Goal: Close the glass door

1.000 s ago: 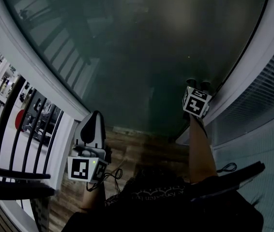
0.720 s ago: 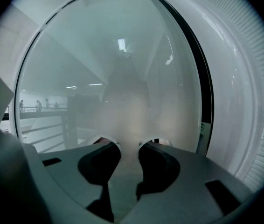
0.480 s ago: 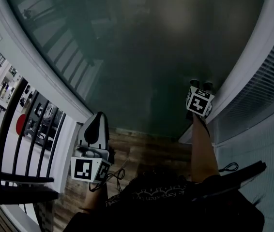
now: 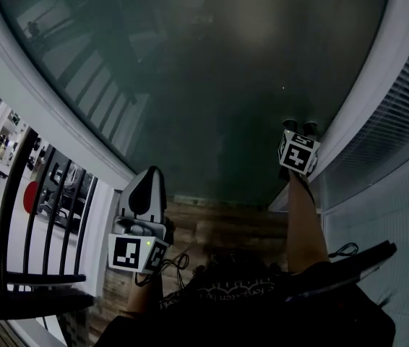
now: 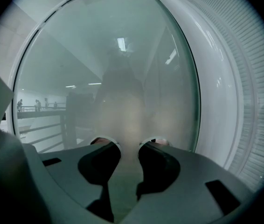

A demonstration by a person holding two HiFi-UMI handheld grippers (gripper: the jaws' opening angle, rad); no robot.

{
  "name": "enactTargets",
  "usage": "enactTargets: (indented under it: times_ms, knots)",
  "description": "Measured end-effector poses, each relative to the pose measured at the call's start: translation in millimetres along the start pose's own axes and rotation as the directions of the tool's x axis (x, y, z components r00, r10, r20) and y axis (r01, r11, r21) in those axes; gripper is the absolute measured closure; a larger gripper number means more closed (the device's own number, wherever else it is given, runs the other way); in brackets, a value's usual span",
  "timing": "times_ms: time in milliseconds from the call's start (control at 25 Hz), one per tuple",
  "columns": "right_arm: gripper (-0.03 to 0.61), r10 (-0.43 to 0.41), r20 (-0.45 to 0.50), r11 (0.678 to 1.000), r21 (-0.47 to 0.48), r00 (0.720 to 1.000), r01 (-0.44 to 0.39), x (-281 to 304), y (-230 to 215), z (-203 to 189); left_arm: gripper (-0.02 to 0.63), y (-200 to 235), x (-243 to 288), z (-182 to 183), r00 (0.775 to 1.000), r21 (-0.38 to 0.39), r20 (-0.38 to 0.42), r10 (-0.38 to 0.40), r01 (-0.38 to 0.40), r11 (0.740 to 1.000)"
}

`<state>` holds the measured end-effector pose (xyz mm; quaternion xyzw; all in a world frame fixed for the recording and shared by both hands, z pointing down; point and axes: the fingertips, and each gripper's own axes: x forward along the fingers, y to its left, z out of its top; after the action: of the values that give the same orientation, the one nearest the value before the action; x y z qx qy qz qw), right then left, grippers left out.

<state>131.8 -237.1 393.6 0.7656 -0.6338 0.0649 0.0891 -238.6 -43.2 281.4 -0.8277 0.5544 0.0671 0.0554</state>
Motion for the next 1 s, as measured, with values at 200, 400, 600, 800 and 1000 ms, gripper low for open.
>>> enactTargets:
  times_ms: [200, 400, 600, 800, 1000]
  knots:
    - [0.457, 0.007, -0.005, 1.000, -0.001, 1.000, -0.007, 1, -1, 1, 0.612, 1, 2, 3, 1.000, -0.005, 0.012, -0.014, 0.015, 1.000]
    - [0.456, 0.032, -0.020, 0.999, -0.009, 0.999, -0.032, 0, -2, -2, 0.612, -1, 6, 0, 1.000, -0.009, 0.013, -0.026, 0.026, 1.000]
    - [0.457, 0.052, -0.011, 0.998, -0.024, 0.999, -0.053, -14, 0, -3, 0.612, -7, 10, 2, 0.998, -0.016, 0.021, -0.051, 0.051, 0.999]
    - [0.457, 0.070, 0.034, 0.997, -0.021, 0.997, -0.069, -51, -2, 11, 0.612, -16, 11, 5, 0.995, -0.022, 0.028, -0.098, 0.099, 0.995]
    - [0.457, 0.083, 0.129, 0.996, -0.055, 0.988, -0.077, -115, -5, 39, 0.612, -34, 11, 11, 0.983, -0.033, 0.044, -0.177, 0.179, 0.983]
